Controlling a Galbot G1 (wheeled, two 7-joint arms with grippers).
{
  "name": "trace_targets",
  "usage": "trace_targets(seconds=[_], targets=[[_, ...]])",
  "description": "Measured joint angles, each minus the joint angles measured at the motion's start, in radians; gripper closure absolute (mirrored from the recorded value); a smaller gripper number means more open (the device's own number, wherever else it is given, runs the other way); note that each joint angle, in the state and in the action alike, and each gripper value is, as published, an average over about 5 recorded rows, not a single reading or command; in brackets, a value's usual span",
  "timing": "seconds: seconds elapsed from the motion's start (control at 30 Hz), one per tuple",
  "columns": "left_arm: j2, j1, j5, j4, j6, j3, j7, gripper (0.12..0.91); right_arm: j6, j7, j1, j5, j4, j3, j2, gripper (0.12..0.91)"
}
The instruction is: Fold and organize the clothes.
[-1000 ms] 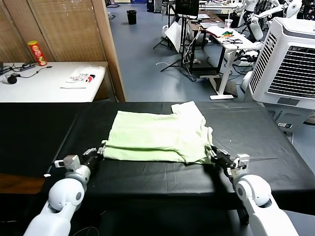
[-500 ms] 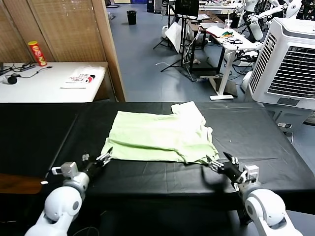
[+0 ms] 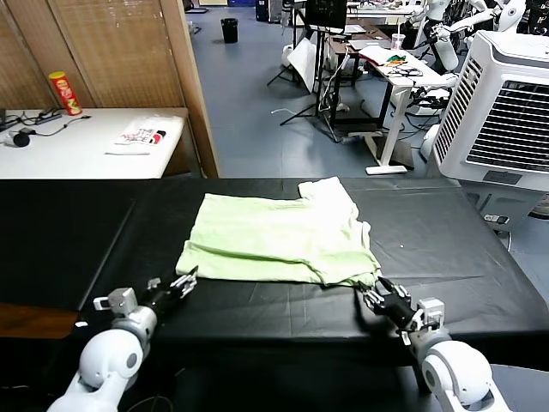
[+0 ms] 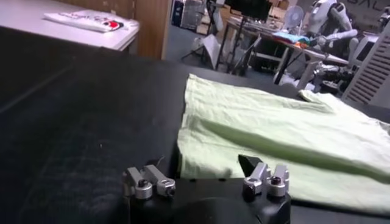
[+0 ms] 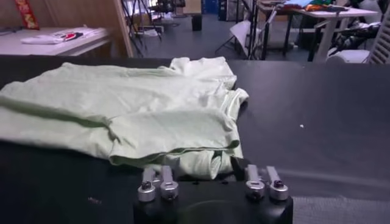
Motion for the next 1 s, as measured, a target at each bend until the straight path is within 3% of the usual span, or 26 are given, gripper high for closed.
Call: trace_targets(seconds=[0.2, 0.3, 0.7, 1.0], targets=[[0.006, -0.009, -0.011, 0.019, 0.002, -0.001, 0.0, 0.78, -0.012, 0.006, 0.008, 0.01, 0.0, -0.002, -0.003, 0.884], [0.01, -0.005, -0.011, 0.016, 0.004, 0.001, -0.01, 0.875, -0.038, 0.026, 0.008, 0.03, 0.009, 0.001, -0.011, 0.903], [0.062, 0.102, -0.02, -0.137, 0.066, -0.013, -0.081, 0.903, -0.199, 0.109, -0.056, 0.12, 0.103, 0.045, -0.044, 0.903], [0.096, 0.217, 0.007, -0.254, 0.091, -0.049, -0.094, 0.903, -0.214, 0.119, -0.169, 0.124, 0.193, 0.09, -0.042, 0.903]])
